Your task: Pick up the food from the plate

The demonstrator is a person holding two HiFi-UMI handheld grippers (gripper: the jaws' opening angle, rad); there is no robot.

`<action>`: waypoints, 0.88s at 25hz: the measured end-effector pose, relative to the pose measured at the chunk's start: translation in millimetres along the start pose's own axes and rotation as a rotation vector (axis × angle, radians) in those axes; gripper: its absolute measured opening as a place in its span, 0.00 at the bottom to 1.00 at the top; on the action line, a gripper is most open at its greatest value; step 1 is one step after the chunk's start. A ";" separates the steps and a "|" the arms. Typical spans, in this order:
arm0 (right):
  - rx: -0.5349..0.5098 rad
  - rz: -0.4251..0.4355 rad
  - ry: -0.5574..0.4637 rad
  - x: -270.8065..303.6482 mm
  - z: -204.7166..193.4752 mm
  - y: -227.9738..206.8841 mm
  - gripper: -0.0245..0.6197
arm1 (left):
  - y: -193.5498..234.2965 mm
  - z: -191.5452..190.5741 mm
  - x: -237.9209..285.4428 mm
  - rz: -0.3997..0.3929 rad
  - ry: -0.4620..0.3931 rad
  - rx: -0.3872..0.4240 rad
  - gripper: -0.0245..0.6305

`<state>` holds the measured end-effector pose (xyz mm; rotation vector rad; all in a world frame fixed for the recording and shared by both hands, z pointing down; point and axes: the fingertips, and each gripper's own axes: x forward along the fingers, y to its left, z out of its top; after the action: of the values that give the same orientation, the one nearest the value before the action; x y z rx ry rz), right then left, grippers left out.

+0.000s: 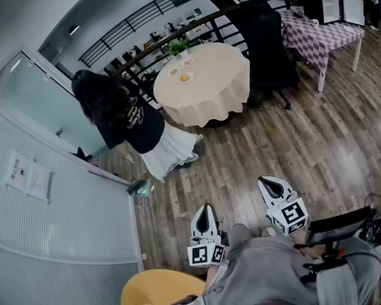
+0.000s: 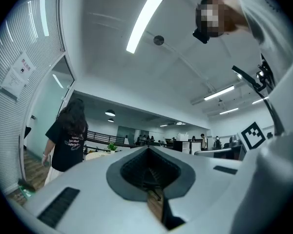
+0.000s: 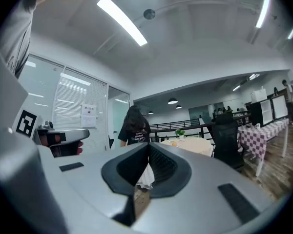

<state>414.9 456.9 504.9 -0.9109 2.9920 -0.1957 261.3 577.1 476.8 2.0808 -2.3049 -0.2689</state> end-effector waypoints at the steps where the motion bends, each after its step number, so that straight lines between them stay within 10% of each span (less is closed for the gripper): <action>1: 0.015 0.004 0.002 2.0 -0.7 -3.8 0.06 | 0.7 1.8 -1.1 0.015 0.001 0.002 0.05; 22: -0.104 -0.002 0.054 119.6 -15.8 -54.5 0.06 | 62.8 -25.1 129.5 0.030 0.040 0.008 0.05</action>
<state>345.1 347.4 530.7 -0.9315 3.0772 -0.0667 188.7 452.1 498.0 2.0346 -2.3161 -0.2158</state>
